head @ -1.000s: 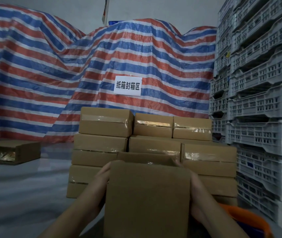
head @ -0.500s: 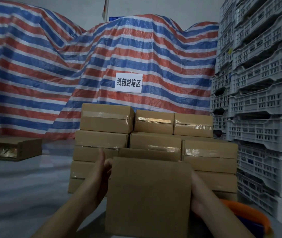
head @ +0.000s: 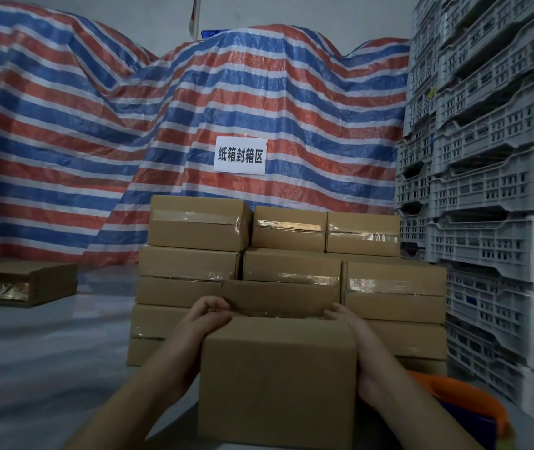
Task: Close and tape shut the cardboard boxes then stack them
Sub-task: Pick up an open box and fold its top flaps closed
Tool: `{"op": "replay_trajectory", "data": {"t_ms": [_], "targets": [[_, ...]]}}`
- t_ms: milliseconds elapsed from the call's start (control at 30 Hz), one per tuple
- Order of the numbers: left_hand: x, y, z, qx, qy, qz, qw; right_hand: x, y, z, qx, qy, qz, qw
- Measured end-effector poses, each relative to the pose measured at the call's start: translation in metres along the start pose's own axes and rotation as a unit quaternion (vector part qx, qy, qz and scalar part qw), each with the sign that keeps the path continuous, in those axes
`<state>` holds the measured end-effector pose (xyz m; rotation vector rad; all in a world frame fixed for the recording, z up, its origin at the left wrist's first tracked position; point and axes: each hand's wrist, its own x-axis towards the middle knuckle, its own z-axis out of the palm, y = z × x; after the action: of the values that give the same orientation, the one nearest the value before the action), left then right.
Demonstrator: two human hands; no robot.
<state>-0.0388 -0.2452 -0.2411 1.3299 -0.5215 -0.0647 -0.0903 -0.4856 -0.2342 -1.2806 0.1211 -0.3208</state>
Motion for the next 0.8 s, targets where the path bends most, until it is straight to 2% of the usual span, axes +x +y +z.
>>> {"op": "replay_trajectory", "data": {"t_ms": [100, 233, 400, 533, 667, 800], "targets": [[0.003, -0.004, -0.001, -0.017, 0.021, -0.005, 1.0, -0.003, 0.0, 0.0, 0.024, -0.028, 0.028, 0.999], [0.006, -0.008, -0.002, -0.038, 0.043, -0.005, 0.998, -0.007, -0.002, -0.002, 0.0, -0.076, 0.006, 0.997], [0.01, -0.006, -0.002, -0.061, 0.048, 0.07, 0.995, -0.007, -0.004, -0.007, -0.027, -0.12, -0.04, 0.992], [0.005, -0.005, -0.005, -0.034, 0.046, 0.072, 0.996, -0.009, -0.005, -0.009, -0.016, -0.148, -0.059, 0.987], [0.001, -0.004, -0.005, 0.046, 0.043, 0.063, 0.996, -0.011, -0.004, -0.011, -0.063, -0.16, -0.091, 0.981], [0.004, -0.004, -0.006, 0.061, 0.052, 0.05, 0.996, -0.014, -0.004, -0.008, -0.107, -0.136, -0.089, 0.981]]}}
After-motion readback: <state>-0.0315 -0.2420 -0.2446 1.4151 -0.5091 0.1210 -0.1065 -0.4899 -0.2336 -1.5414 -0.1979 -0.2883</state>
